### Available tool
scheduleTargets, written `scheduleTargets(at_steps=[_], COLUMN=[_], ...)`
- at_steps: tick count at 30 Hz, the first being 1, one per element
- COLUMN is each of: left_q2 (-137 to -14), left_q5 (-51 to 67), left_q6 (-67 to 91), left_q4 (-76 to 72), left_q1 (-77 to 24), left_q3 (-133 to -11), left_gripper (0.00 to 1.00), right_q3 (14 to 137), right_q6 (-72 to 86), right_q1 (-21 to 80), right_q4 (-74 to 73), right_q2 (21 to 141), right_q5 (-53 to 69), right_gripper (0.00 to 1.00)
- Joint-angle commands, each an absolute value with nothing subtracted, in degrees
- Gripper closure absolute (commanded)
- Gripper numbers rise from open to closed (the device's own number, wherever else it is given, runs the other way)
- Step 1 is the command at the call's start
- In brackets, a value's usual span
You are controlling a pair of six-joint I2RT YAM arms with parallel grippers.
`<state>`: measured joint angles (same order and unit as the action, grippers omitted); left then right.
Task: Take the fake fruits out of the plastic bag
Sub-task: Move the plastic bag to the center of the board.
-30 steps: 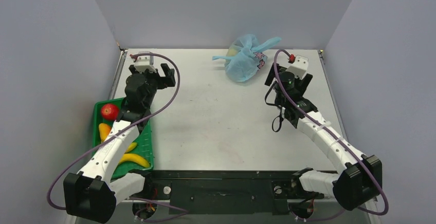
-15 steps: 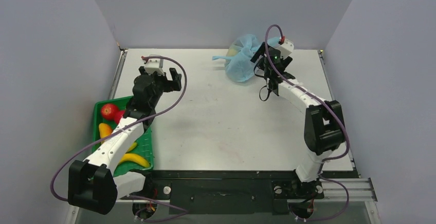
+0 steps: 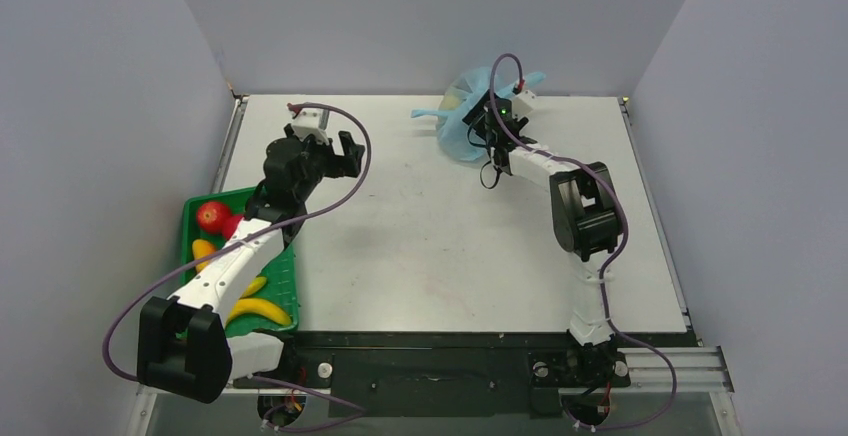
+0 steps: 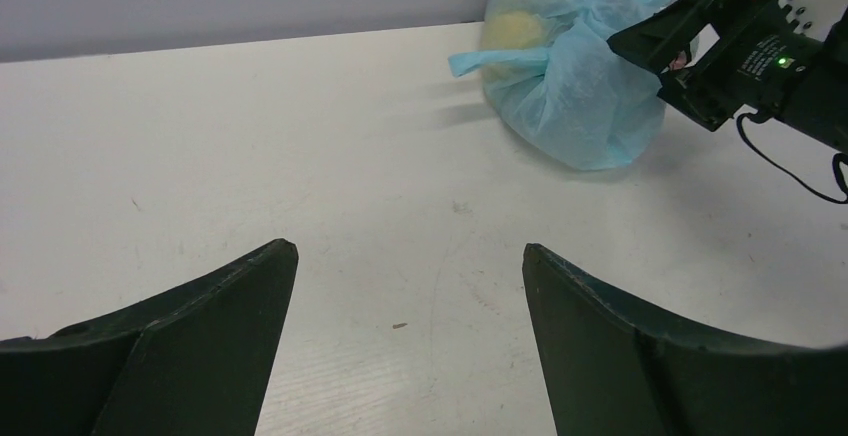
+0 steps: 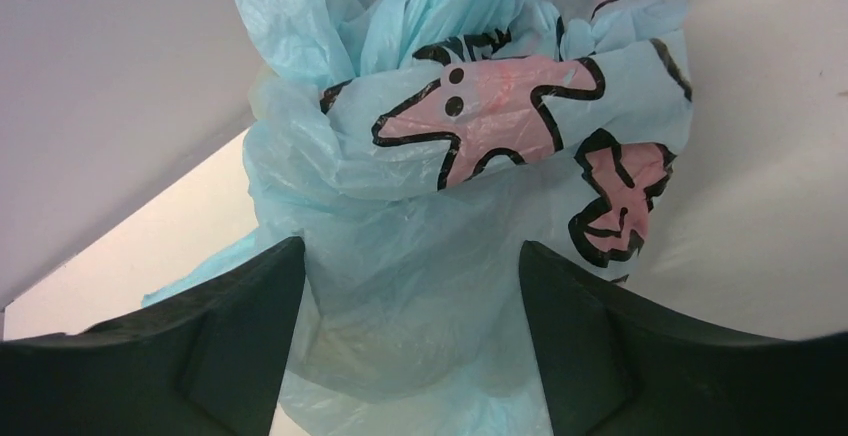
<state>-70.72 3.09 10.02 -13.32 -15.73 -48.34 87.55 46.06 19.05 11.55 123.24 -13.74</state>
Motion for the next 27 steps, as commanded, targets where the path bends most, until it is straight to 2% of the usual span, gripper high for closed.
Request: scheduleTargets(at_steps=[1, 2, 3, 6, 7, 9, 10, 11, 15, 20, 27], left_q2=[-71.16, -71.22, -71.31, -71.83, -71.99, -72.43, -72.78, -72.95, -74.15, -75.7, -78.08], left_q5=[7.22, 7.43, 7.81, 8.71, 8.93, 9.76, 10.35, 10.71, 12.15, 13.91, 15.44], left_q6=[9.84, 9.91, 9.88, 9.66, 9.56, 9.54, 9.65, 9.91, 10.1, 9.46, 12.99], left_q4=[-13.72, -13.8, -13.87, -13.68, -13.42, -13.06, -12.77, -12.67, -11.65, -9.55, -7.67], left_q1=[-16.16, -16.28, -16.36, -16.91, -17.19, -17.49, -17.53, -17.63, -18.24, -20.38, -21.88], left_q3=[-52.12, -52.05, -52.04, -52.22, -52.35, -52.71, -53.04, -53.15, -53.98, -55.51, -59.38], left_gripper=[0.19, 0.19, 0.2, 0.21, 0.22, 0.22, 0.23, 0.23, 0.24, 0.29, 0.3], right_q3=[91.54, 91.6, 91.5, 89.97, 89.41, 87.29, 85.63, 84.74, 77.95, 63.05, 49.31], right_q6=[49.91, 49.76, 49.62, 48.16, 47.31, 46.12, 45.83, 45.21, 43.66, 44.91, 42.17], right_q1=[20.5, 20.73, 20.78, 20.81, 20.77, 20.65, 20.59, 20.49, 20.85, 23.11, 26.54], right_q4=[11.06, 10.43, 10.14, 9.43, 9.37, 9.59, 9.89, 10.0, 10.75, 16.43, 14.13], right_q2=[123.51, 123.58, 123.4, 122.44, 121.67, 120.35, 119.85, 118.84, 114.25, 107.16, 96.0], right_q5=[-16.45, -16.0, -15.6, -11.98, -10.03, -7.13, -6.16, -3.47, 3.45, 8.23, 12.64], right_gripper=[0.37, 0.41, 0.52, 0.72, 0.75, 0.87, 0.96, 1.0, 1.0, 1.0, 1.0])
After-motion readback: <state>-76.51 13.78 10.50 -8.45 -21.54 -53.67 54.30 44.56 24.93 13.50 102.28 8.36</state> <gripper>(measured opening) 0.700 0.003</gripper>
